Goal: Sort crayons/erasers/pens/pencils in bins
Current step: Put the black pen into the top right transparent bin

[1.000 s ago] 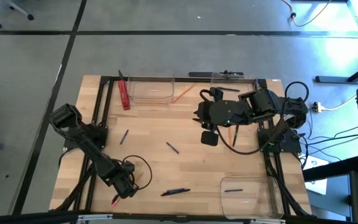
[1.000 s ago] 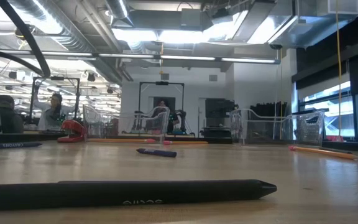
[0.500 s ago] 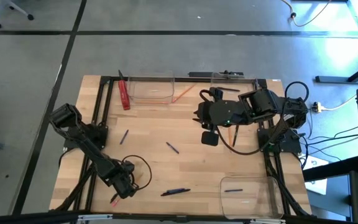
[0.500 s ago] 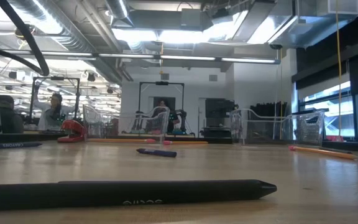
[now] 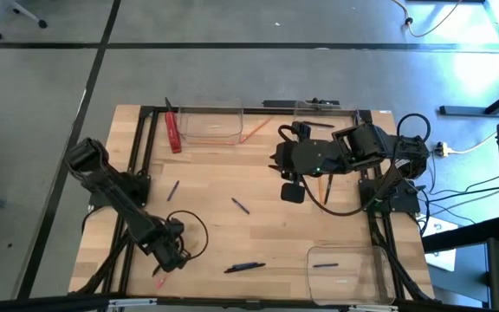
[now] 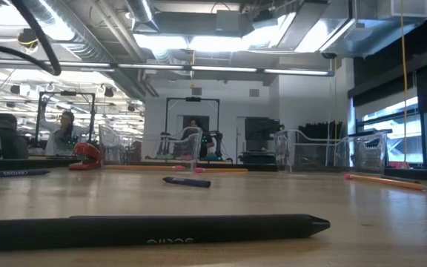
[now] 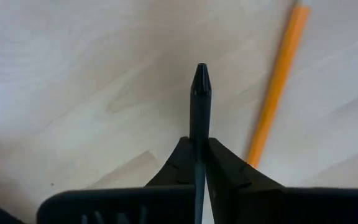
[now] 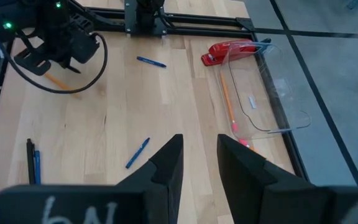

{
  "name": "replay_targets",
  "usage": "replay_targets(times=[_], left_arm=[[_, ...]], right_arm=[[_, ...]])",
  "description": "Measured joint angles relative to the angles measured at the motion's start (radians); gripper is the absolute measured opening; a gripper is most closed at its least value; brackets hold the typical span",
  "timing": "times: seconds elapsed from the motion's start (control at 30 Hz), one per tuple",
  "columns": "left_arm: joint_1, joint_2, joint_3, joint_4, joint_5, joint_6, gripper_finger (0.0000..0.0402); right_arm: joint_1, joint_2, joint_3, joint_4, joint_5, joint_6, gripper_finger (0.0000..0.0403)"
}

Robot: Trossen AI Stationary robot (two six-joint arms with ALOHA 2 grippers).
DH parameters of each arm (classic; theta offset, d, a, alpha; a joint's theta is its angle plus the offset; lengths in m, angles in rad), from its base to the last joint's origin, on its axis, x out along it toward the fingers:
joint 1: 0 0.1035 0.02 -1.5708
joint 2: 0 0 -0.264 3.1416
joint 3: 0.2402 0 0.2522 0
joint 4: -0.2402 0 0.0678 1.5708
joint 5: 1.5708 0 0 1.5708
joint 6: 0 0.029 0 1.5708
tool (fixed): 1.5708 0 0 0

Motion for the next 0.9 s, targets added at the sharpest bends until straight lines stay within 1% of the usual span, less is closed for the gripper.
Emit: replay_targets(times=[0.23,0.37,0.57,0.73,0.8,0.9], left_arm=[[0.035,-0.105,0.001,-0.039,-0.067,0.068,0.0003],[0.083,-0.178,0.001,-0.065,-0.126,0.153,0.0003],[0.179,-0.266,0.002,-0.063,-0.202,0.379,0.0005],[0.29,-0.313,0.003,-0.057,-0.222,0.61,0.0005],[0.333,-0.332,0.003,-0.034,-0.243,0.712,0.0005],[0.393,-0.357,0.003,-0.003,-0.248,0.85,0.0005]], right_arm=[[0.0,0.0,0.0,-0.005,-0.027,-0.029,0.01],[0.0,0.0,0.0,-0.007,-0.027,-0.024,0.01],[0.0,0.0,0.0,-0.008,-0.027,-0.023,0.01],[0.0,0.0,0.0,-0.029,-0.027,-0.001,0.01],[0.0,0.0,0.0,-0.056,-0.027,-0.005,0.01],[0.0,0.004,0.0,-0.092,-0.028,-0.014,0.01]])
